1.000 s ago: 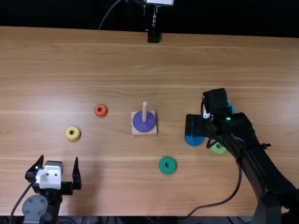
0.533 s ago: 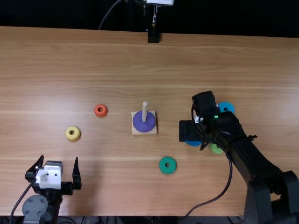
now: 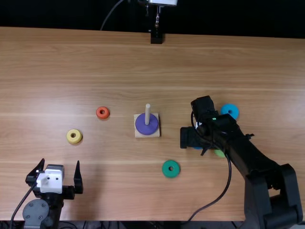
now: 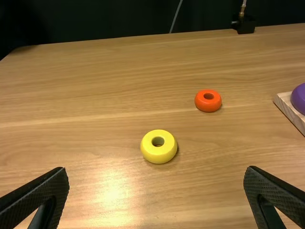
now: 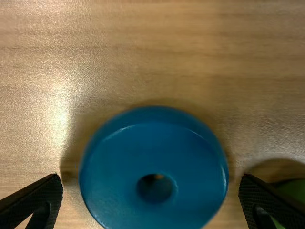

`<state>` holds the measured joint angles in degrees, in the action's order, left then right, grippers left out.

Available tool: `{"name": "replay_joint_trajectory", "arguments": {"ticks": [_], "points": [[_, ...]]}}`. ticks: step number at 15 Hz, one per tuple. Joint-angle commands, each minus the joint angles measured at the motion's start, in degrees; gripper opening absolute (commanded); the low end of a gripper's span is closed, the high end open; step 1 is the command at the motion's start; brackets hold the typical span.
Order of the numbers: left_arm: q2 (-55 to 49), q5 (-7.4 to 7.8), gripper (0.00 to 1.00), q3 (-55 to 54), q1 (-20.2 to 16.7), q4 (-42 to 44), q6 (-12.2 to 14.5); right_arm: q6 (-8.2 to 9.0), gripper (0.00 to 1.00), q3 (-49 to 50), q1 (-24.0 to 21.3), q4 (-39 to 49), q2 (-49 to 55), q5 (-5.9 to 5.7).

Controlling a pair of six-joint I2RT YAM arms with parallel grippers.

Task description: Build the Hanoi tower: stack the rings onto the peg from bottom to top in this color order: purple, dark blue, light blue, dark green, light green, yellow, orange.

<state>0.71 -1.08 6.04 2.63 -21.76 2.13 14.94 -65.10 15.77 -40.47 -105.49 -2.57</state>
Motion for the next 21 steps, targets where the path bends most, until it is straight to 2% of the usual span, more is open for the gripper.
{"name": "replay_joint_trajectory", "arguments": {"ticks": [1,3,4,5,6,9,13,15,21], "points": [[-0.7,0.45,1.0,-6.0,0.3,-4.6,-0.1,0.99,1.0,0.3,1.0,0.1,-1.7,-0.6],[-0.7,0.45,1.0,-6.0,0.3,-4.6,-0.1,1.09,0.98,0.3,1.2,0.3,-1.6,-0.81],[-0.7,0.45,1.0,-6.0,0.3,-4.6,-0.1,1.09,0.71,0.3,1.3,0.3,-1.6,-0.81],[-0.7,0.45,1.0,-6.0,0.3,-4.6,-0.1,1.09,0.51,0.4,1.3,0.3,-1.5,-0.91],[-0.7,0.45,1.0,-6.0,0.3,-4.6,-0.1,1.09,0.42,0.5,1.3,0.3,-1.5,-0.81],[-0.7,0.34,1.0,-6.0,0.3,-4.6,-0.1,0.99,0.02,0.7,1.5,0.3,-1.1,-0.91],[-0.7,0.45,1.0,-6.0,0.3,-4.6,-0.1,1.2,0.0,-3.5,1.5,-0.2,2.4,-1.02],[-0.7,0.45,1.0,-6.0,0.3,-4.6,-0.1,0.99,0.0,-7.1,3.7,-2.2,5.7,-1.23],[-0.7,0.45,1.0,-6.0,0.3,-4.6,-0.1,0.46,0.0,-27.4,11.6,-21.7,7.4,-1.33]]}}
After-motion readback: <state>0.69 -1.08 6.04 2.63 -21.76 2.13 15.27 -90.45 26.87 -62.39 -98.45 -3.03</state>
